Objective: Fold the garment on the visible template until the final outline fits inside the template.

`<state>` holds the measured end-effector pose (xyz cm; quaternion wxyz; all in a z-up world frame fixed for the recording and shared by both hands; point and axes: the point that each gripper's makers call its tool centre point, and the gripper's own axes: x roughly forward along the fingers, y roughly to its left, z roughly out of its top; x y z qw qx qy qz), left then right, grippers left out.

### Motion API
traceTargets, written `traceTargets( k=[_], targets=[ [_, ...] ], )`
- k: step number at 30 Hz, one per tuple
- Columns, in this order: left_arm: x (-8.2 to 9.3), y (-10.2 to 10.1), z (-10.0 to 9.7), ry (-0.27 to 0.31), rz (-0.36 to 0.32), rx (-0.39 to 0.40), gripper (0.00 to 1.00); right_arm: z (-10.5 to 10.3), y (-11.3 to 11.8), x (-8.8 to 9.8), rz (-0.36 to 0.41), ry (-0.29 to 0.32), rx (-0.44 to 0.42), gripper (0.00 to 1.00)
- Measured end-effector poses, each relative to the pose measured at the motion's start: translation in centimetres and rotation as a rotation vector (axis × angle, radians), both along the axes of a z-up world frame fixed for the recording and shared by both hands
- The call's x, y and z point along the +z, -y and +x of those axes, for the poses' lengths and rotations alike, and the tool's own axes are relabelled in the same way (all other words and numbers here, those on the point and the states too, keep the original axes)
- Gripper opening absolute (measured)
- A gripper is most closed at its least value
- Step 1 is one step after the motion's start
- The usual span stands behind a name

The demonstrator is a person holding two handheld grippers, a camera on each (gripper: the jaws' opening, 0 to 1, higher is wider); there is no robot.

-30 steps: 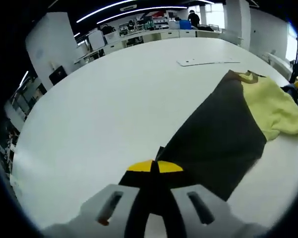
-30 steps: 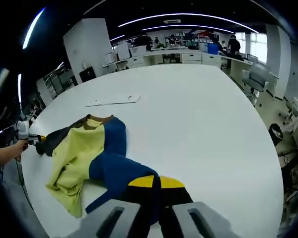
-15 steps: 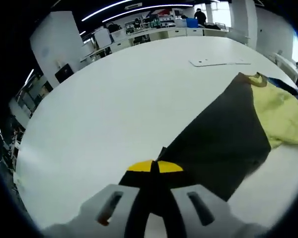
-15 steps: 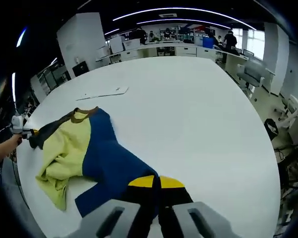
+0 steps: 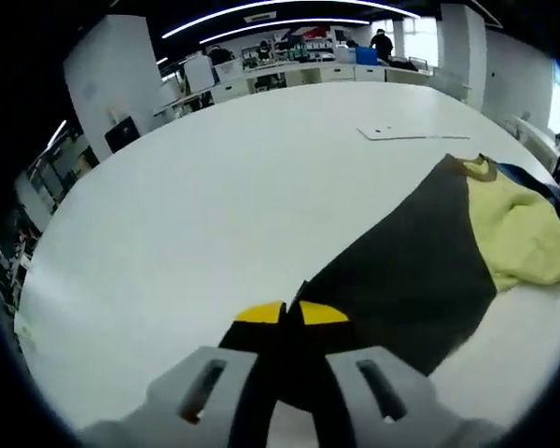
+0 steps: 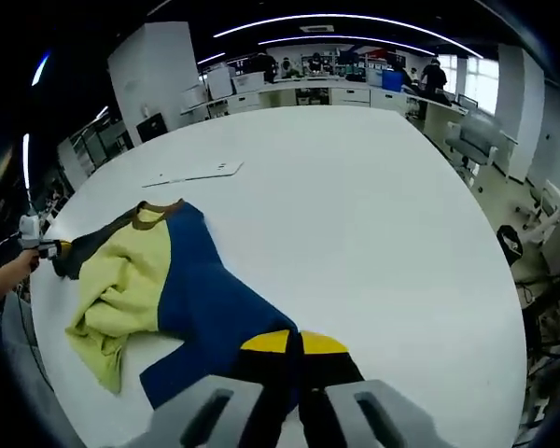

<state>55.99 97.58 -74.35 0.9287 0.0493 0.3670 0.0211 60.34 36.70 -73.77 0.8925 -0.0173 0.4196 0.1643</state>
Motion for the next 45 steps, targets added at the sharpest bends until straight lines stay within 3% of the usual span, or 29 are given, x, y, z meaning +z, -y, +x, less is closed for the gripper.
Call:
traceTargets(
  k=[3, 8, 15, 22, 28, 40, 45],
  targets=[
    [0.6, 0.4, -0.1, 0.037, -0.025, -0.002, 0.24, -0.1, -0.2, 0.4, 0.0, 0.022, 0.012, 0.15],
    [0.7, 1.6, -1.1, 0.059, -0.07, -0.008, 0.39, -0.3, -1.2, 1.3, 0.036, 0.049, 0.035, 0.49],
    [1.0, 3.4, -2.1, 0.087, -0.11, -0.047, 0.57, -1.6, -4.0, 2.3, 0.112, 0.069, 0.111, 0.67],
    [1.7, 6.2, -3.3, 0.123, -0.152, -0.115, 0.73, -4.2, -6.5, 2.3, 0.125, 0.052, 0.168, 0.71],
    [2.9, 8.3, -4.4, 0.153, -0.181, -0.172, 0.84, -5.9, -7.3, 1.6, 0.112, 0.033, 0.229, 0.72],
    [4.8, 11.9, -7.0, 0.192, -0.215, -0.265, 0.94, -9.1, -9.1, 0.4, 0.119, 0.0, 0.318, 0.67],
    [5.3, 13.3, -8.1, 0.19, -0.227, -0.299, 0.94, -10.0, -9.3, -0.4, 0.073, -0.004, 0.37, 0.63]
  ],
)
